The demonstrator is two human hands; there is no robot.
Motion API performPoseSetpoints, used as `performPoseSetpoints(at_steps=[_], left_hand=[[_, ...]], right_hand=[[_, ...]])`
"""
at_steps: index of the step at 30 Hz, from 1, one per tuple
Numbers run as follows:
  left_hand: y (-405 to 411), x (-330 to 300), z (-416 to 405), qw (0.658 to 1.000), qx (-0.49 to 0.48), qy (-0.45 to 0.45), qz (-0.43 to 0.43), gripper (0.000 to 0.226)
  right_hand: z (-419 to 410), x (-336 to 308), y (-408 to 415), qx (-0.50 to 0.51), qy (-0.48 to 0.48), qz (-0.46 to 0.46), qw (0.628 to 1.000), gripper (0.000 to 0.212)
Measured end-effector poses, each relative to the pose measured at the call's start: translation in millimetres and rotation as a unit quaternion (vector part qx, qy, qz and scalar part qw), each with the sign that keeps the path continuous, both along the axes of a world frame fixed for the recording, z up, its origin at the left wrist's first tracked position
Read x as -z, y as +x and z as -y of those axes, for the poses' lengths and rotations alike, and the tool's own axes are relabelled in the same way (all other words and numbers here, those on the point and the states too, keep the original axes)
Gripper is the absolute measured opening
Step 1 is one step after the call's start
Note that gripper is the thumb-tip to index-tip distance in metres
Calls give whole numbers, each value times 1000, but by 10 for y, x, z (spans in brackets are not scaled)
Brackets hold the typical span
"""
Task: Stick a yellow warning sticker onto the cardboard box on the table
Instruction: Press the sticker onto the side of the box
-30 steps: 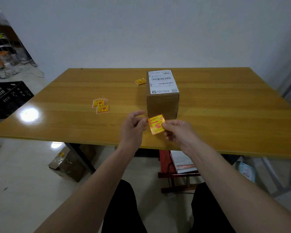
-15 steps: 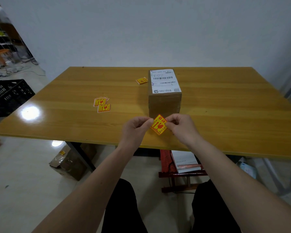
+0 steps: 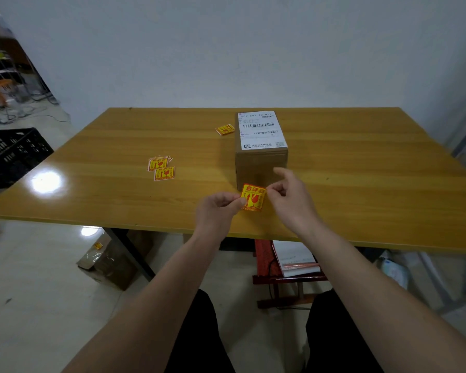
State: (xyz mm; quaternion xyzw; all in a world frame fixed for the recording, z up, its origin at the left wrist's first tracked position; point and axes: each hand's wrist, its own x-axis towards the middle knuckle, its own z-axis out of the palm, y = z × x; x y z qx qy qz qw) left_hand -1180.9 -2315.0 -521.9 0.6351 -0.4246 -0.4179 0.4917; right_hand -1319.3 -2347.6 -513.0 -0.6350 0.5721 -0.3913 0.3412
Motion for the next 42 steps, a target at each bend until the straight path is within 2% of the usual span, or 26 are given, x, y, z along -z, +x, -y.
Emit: performPoseSetpoints(at_steps=[4,7,16,20,24,27,30,34,38,42], left_hand=[[-35,21,-28,989,-38,44,-137,4],[-79,35,-28,978,-47,53,-195,5],[-197,31,30,979,-49,36,-195,4],[-201,-9,121,988,-83,22,-125,6],[-233,-25,240,993,-106,-15,-52,8],[-218,0,368,989,-124,-54,50,17],[-127,10,537,972,-139,-100,160,31],[-36,-17,727,959,-70,-147,234,49],[19,-18,833,948,-14,-153,277,48],[98,39,873,941,-4,-123,315,52]], right_hand=[[6,-29,-28,46,-8,33,998,24],[-6,-35,-24,35,6,65,997,16],[68,-27,-62,52,36,126,990,4],[117,32,-49,73,11,134,988,10],[195,69,-18,96,6,139,986,6],[272,59,-34,99,11,129,987,5],[361,38,-69,111,19,131,985,7],[458,25,-43,100,23,107,989,6],[530,58,30,90,34,121,988,6],[593,98,88,90,34,126,987,8]])
